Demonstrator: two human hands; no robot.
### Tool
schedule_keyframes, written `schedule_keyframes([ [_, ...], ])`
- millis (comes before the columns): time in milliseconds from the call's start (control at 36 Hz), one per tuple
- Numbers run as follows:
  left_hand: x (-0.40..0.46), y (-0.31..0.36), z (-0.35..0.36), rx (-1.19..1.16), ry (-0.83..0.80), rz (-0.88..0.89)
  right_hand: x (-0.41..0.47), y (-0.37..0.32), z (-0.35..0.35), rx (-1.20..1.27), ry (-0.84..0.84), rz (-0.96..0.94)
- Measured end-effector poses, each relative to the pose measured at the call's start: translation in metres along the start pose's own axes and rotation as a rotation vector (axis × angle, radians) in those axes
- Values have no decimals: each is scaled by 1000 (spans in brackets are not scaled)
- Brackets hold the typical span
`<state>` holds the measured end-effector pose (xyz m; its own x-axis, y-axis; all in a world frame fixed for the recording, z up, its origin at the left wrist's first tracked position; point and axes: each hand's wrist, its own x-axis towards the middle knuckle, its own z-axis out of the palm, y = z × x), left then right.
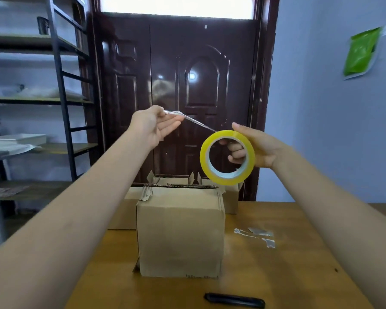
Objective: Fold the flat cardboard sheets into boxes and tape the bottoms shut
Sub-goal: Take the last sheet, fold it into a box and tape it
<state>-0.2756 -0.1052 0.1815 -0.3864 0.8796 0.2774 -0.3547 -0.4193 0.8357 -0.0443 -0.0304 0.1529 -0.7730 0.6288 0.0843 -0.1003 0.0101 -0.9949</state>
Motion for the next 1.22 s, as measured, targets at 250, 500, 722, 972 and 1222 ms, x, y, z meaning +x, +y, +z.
schedule_keyframes([
  [250, 0, 4, -13, 181, 4, 19, -9, -5, -28, -229, -164, -12],
  [500, -13, 3, -40, 395, 96, 78, -14, -39, -36, -1525, 235, 332],
  [722, -23, -35, -86, 375, 112, 4, -4, -11, -50, -1128, 277, 40],
  [972, -22, -85, -109, 369, 154, 112, 28, 28, -50, -1186, 297, 5],
  [1222, -13, -99, -115, 603, 105, 71, 34, 43, -59, -1236, 333, 90],
])
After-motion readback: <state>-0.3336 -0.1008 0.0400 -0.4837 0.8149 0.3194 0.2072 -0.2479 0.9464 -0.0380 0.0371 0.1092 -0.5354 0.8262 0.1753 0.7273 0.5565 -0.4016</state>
